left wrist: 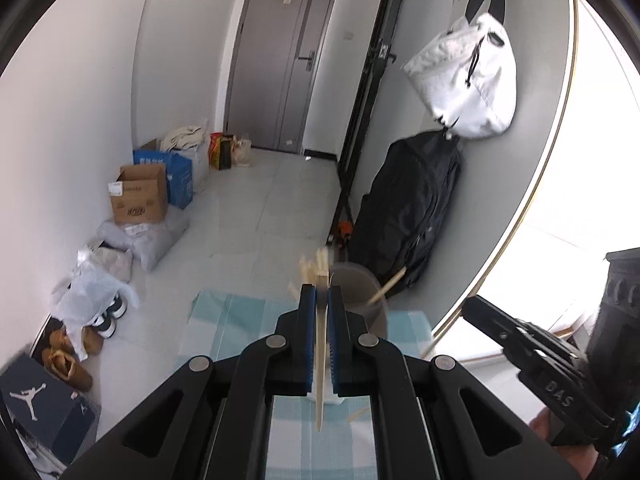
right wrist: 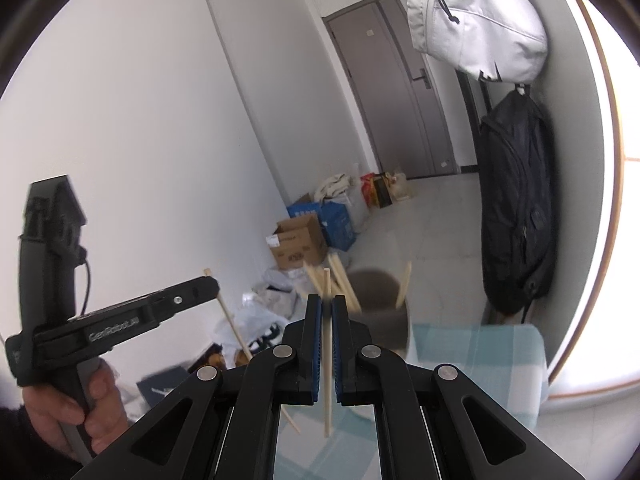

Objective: Organize utensils

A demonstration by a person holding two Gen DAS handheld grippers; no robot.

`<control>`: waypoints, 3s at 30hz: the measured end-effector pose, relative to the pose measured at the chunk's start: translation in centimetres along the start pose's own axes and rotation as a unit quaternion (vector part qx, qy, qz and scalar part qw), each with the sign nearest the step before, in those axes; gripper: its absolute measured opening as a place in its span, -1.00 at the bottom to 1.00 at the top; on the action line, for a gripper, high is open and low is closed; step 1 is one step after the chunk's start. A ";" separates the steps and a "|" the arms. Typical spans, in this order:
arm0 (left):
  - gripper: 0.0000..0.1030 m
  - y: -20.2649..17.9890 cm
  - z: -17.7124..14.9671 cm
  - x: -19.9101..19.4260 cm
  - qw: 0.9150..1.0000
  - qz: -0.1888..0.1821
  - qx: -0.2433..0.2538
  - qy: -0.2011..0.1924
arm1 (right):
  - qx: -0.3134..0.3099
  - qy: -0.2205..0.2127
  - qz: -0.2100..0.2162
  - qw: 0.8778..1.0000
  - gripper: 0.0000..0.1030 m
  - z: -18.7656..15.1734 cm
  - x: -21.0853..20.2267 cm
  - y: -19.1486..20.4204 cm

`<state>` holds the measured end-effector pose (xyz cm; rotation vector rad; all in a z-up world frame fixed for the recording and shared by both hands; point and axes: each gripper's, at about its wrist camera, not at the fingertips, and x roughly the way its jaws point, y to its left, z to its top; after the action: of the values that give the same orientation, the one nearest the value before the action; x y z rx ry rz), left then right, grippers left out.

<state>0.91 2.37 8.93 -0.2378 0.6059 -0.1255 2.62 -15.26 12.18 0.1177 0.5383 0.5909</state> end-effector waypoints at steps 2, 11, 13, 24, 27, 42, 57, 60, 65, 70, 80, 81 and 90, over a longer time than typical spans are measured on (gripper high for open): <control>-0.97 -0.1 1.2 0.0 1.000 -0.003 -0.004 -0.003 | -0.001 -0.005 -0.002 1.000 -0.92 1.6 0.5 0.1; -0.97 -0.5 6.8 1.4 0.999 -0.033 -0.018 -0.031 | -0.010 -0.025 -0.010 1.000 -0.92 7.8 2.1 -0.7; -0.97 -0.8 7.7 2.1 0.999 -0.032 -0.012 -0.037 | -0.017 -0.028 -0.015 0.999 -0.92 9.0 2.6 -1.1; -0.97 -0.6 8.3 7.4 0.999 -0.032 -0.002 -0.021 | -0.043 -0.018 -0.032 0.998 -0.92 10.2 6.2 -2.4; -0.97 -0.1 7.9 8.6 0.999 -0.033 -0.008 -0.006 | -0.047 -0.010 -0.035 0.998 -0.92 9.9 7.3 -2.7; -0.97 -0.1 5.3 11.8 0.996 -0.073 0.025 0.050 | -0.057 0.052 -0.021 0.997 -0.92 5.9 11.1 -4.6; -0.05 1.6 5.5 8.6 0.993 -0.098 -0.004 0.059 | 0.009 0.069 -0.006 0.998 -0.22 3.2 8.9 -5.6; -0.04 1.6 5.6 7.8 0.995 -0.083 -0.017 0.051 | 0.015 0.062 -0.013 0.998 -0.13 3.0 7.7 -5.4; 0.30 2.1 5.5 6.0 0.998 -0.049 -0.025 0.035 | 0.015 0.045 -0.014 0.999 0.09 2.9 5.3 -4.5; 0.31 1.5 5.1 3.4 0.999 -0.024 -0.016 0.014 | 0.008 0.015 -0.016 1.000 0.38 3.1 2.7 -3.0; 0.56 0.2 3.1 -0.5 1.000 0.011 0.004 -0.025 | -0.013 -0.034 -0.019 0.999 0.71 2.2 -1.8 -0.4; 0.56 0.2 2.9 -0.8 0.999 0.010 0.005 -0.030 | -0.015 -0.038 -0.021 0.999 0.76 2.0 -2.3 -0.2; 0.76 0.0 -0.1 -2.8 0.997 0.037 0.022 -0.065 | -0.031 -0.088 -0.029 0.995 0.99 -1.1 -5.5 0.6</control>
<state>-1.37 2.89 10.40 -0.1786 0.4822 -0.0525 -2.10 -17.92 13.87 0.0946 0.3517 0.5338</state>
